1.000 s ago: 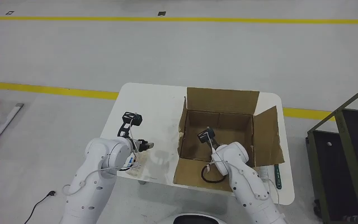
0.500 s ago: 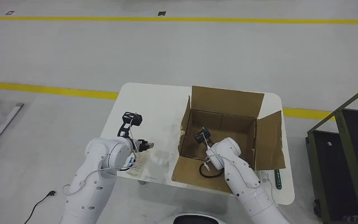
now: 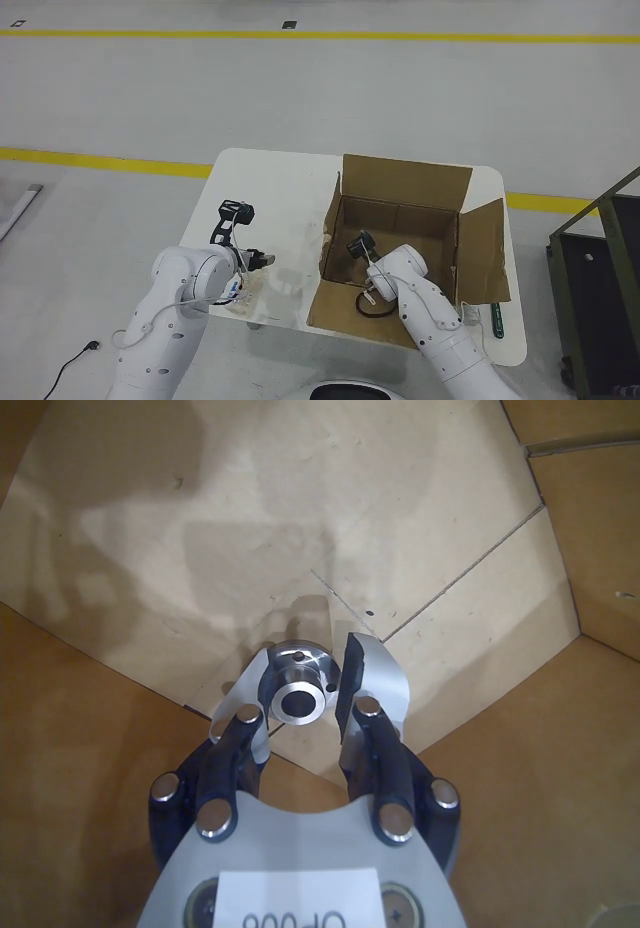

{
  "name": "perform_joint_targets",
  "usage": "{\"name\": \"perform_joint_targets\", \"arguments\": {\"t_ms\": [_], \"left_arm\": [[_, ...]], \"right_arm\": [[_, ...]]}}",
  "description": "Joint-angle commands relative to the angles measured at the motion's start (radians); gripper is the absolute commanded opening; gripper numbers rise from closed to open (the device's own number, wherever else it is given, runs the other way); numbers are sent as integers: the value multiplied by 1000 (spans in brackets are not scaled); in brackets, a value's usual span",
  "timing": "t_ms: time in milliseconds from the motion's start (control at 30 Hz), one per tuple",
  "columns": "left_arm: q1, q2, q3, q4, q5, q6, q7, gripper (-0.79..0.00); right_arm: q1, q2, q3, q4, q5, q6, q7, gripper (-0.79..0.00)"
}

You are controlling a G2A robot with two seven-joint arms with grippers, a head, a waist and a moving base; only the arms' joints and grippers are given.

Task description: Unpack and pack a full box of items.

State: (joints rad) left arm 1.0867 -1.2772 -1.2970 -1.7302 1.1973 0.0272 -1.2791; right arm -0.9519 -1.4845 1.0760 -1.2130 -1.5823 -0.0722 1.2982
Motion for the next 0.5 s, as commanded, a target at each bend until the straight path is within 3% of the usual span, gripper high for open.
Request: {"name": "perform_joint_targets", "arguments": {"t_ms": [0, 33, 100, 167, 467], "left_arm": [[0, 0, 0, 0, 0, 0, 0, 0], [0, 0, 0, 0, 0, 0, 0, 0], [0, 0, 0, 0, 0, 0, 0, 0], [0, 0, 0, 0, 0, 0, 0, 0], [0, 0, 0, 0, 0, 0, 0, 0]], "right_arm": [[2, -1, 0, 8, 0, 2, -1, -517], [4, -1, 0, 13, 0, 4, -2, -517], [8, -2, 1, 22, 1, 9, -2, -600], [13, -3, 4, 30, 1, 18, -4, -779], [33, -1, 40, 33, 9, 41, -13, -785]]}}
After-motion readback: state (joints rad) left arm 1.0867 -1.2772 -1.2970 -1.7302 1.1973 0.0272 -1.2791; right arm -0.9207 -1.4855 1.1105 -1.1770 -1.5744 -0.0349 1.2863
